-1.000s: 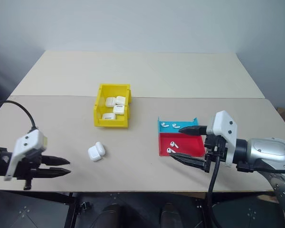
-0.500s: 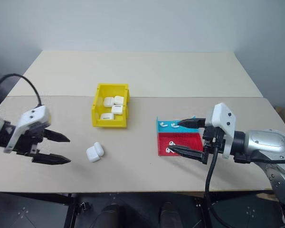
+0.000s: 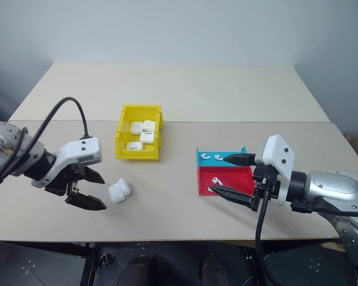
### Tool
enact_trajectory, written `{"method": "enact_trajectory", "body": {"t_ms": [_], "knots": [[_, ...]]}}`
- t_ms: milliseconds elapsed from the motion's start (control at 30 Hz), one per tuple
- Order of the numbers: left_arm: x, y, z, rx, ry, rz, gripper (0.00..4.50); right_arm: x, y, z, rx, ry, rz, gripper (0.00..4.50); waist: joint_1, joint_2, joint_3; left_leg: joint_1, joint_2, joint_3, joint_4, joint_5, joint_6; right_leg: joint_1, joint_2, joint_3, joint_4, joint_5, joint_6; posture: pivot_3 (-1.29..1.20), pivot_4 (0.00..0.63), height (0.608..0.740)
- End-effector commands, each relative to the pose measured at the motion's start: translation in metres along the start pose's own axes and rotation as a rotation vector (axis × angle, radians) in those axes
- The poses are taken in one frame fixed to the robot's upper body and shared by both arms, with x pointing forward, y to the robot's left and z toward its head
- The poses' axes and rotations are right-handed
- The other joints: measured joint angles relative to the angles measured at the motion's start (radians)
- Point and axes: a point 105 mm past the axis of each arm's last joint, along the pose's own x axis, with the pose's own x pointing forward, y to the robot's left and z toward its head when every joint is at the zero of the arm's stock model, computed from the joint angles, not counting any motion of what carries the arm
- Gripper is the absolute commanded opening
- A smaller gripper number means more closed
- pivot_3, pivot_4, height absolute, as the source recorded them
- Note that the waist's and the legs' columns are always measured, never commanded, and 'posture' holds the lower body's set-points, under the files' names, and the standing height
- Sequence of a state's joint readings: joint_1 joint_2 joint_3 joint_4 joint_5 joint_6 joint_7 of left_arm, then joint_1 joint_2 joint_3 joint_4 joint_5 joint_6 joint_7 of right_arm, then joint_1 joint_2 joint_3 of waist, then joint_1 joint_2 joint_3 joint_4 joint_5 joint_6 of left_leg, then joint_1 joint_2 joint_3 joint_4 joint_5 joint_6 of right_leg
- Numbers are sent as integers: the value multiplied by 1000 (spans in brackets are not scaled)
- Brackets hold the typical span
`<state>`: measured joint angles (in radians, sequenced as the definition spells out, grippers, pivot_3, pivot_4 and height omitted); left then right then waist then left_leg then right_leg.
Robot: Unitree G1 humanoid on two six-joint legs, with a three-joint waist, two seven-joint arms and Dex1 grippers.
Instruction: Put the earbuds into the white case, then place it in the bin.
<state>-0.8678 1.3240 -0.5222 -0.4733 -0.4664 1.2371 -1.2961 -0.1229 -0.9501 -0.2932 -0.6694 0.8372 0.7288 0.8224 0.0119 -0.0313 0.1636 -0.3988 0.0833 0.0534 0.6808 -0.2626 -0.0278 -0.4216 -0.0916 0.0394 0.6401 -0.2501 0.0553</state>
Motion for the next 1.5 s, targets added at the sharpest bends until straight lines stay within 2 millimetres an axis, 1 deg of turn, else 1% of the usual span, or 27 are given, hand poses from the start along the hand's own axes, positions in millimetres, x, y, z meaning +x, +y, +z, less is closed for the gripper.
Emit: {"method": "enact_trajectory", "body": {"t_ms": [33, 200, 333, 433, 600, 767, 867, 1100, 1267, 1500], "knots": [[2, 9, 1, 58, 49, 44, 4428, 0, 3, 10, -35, -21, -2, 4500, 1, 0, 0, 0, 0, 0, 0, 0, 0, 0, 0, 0, 0, 0, 0, 0, 150, 740], [16, 18, 8, 33, 75, 65, 4428, -2, 8, 10, -32, -26, -1, 4500, 6, 0, 0, -2, 0, -1, 1, 0, 0, 0, 0, -1, -1, 0, 0, 0, 150, 740], [27, 20, 15, 39, 76, 69, 4428, -2, 10, 10, -32, -32, -2, 4500, 3, 0, 0, -1, 0, -1, 1, 0, 0, 0, 0, -1, 0, 0, 0, 0, 150, 740], [33, 21, 12, 38, 105, 81, 4428, -1, 11, 10, -27, -33, -8, 4500, -3, 0, 0, -1, 0, -1, 1, 0, 0, 0, 0, 0, 0, 0, 0, 0, 150, 740], [40, 28, 8, -16, 124, 117, 4428, 1, 14, 11, -25, -42, -15, 4500, 1, 0, 0, -1, 0, -1, 2, 0, 1, 0, 0, 0, 0, 0, 0, 0, 150, 740], [52, 25, 12, -68, 113, 99, 4428, -1, 16, 10, -17, -38, -20, 4500, 4, -1, 0, -2, 0, -1, 2, 0, 1, 0, 0, -1, 0, 0, 0, 0, 150, 740], [59, 27, 13, -105, 116, 109, 4428, -1, 16, 12, -12, -48, -25, 4500, 2, -1, 0, -2, 0, -2, 2, 0, 1, 0, 0, -1, 0, 0, 0, 0, 150, 740], [64, 30, 11, -145, 124, 131, 4428, 0, 19, 11, -10, -51, -24, 4500, 1, 0, 0, 0, 0, -2, 2, -1, 1, 1, 0, 0, 2, 0, 0, 0, 150, 740], [67, 30, 7, -139, 136, 138, 4428, 0, 20, 11, -16, -51, -23, 4500, 1, 0, -1, 1, 0, -2, 3, -1, 1, 2, 0, 0, 2, 0, 0, 0, 150, 740], [68, 32, -4, -78, 161, 158, 4428, 1, 23, 10, -6, -55, -18, 4500, -2, 1, -2, 3, 0, -1, 3, -1, 1, 3, 0, 1, 3, 0, 0, 0, 150, 740]]}}
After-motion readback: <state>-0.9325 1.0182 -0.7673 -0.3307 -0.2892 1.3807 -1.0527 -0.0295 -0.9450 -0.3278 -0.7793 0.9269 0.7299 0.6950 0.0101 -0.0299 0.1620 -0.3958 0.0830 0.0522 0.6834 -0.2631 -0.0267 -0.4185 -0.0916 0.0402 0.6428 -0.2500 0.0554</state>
